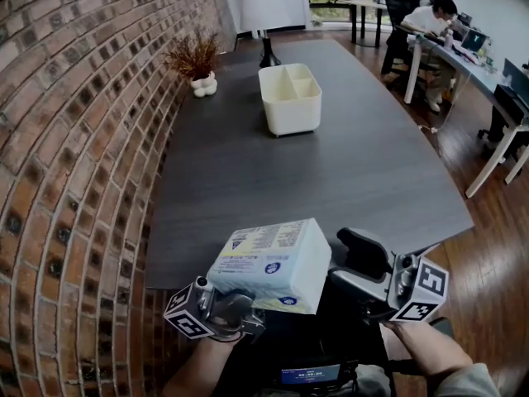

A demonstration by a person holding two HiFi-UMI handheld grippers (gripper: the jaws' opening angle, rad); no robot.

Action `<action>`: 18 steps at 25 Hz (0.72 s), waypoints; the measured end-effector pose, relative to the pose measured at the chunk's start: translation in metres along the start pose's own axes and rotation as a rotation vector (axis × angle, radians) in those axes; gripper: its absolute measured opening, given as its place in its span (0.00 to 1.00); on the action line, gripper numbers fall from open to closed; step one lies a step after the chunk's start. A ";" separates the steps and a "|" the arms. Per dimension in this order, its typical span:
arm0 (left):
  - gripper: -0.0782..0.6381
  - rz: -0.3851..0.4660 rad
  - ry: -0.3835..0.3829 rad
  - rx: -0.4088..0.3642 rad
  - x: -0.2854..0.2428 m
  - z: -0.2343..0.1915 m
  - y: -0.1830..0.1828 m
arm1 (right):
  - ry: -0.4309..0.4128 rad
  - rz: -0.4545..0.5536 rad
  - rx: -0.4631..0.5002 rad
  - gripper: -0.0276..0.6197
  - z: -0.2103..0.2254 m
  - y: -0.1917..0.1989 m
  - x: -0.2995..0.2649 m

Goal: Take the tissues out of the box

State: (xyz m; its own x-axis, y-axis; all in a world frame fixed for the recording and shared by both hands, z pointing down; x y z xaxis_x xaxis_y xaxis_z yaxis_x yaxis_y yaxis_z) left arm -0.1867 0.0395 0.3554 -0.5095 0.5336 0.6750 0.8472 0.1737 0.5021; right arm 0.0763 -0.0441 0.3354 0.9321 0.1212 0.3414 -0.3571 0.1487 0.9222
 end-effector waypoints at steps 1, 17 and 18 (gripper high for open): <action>0.79 -0.001 0.001 0.000 -0.001 0.000 0.000 | 0.000 0.000 -0.001 0.48 0.000 -0.001 0.000; 0.79 0.010 -0.001 0.005 0.001 -0.001 -0.001 | 0.006 0.004 -0.005 0.48 0.002 0.000 0.001; 0.79 0.008 -0.002 0.004 0.001 -0.001 -0.001 | 0.006 0.004 -0.005 0.48 0.002 0.000 0.001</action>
State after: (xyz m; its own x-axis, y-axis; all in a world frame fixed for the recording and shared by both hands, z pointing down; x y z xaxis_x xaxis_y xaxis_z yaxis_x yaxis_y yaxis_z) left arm -0.1883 0.0386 0.3562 -0.5023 0.5365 0.6781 0.8520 0.1729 0.4942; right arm 0.0774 -0.0456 0.3365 0.9303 0.1276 0.3440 -0.3611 0.1535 0.9198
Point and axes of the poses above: the fingertips, and each gripper's own axes: x backward along the fingers, z to its right, y out of its underside, the point moved 10 cm from there along x, backward along the fingers, and after that the axes turned 6 degrees about x, right-handed, at the moved point
